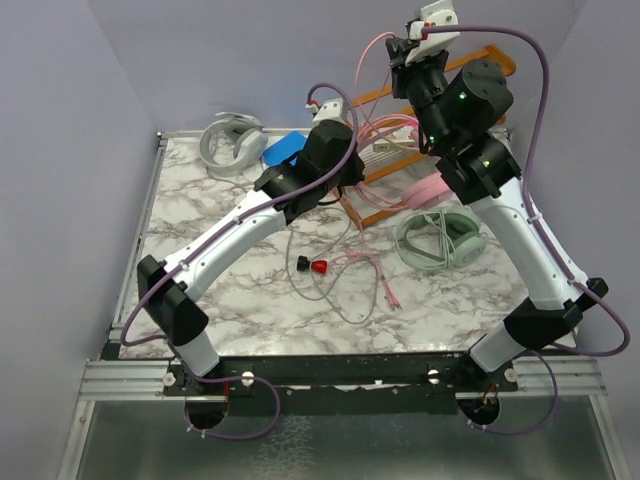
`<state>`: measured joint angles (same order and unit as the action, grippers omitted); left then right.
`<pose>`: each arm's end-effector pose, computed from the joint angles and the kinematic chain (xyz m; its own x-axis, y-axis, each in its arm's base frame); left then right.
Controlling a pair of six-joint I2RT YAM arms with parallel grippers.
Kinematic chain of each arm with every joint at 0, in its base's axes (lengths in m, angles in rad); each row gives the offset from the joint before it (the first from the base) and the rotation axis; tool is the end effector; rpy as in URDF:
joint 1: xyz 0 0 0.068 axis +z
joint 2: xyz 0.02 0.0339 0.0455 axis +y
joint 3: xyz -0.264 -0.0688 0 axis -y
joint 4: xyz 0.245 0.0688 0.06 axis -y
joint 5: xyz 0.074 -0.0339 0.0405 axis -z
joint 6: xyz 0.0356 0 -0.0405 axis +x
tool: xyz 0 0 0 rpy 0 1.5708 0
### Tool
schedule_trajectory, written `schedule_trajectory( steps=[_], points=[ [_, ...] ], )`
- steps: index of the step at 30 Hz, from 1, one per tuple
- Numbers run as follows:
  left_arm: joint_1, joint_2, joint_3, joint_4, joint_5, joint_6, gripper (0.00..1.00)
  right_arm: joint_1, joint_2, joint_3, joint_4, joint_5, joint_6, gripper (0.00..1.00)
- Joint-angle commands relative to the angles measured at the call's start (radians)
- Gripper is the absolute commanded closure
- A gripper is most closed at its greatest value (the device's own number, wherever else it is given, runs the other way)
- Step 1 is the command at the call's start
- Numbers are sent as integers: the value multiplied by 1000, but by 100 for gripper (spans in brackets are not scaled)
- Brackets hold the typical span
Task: Wrap the headphones
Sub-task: Wrap the headphones cable around the headphones.
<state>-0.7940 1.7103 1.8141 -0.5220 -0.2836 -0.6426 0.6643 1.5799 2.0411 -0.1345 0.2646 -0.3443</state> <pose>0.2826 -0.2733 0.4161 -0.5308 -0.2807 -0.7996 0.2340 0.8583 -0.4567 0.2559 0.1886 0.5750 0.3729 -0.1218 -0.9199 -0.2913 0.9259 -0.2407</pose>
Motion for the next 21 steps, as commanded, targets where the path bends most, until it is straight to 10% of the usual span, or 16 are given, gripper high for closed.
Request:
schedule_trajectory(
  steps=[1, 10, 21],
  points=[
    [-13, -203, -138, 261, 27, -3, 100, 6, 5, -42, 68, 129, -120, 99],
    [-17, -501, -481, 479, 8, 145, 100, 6, 60, -15, 83, 224, -309, 99],
    [-17, -699, -532, 484, 0, 331, 100, 0, -54, -129, -46, -58, -343, 99]
  ],
)
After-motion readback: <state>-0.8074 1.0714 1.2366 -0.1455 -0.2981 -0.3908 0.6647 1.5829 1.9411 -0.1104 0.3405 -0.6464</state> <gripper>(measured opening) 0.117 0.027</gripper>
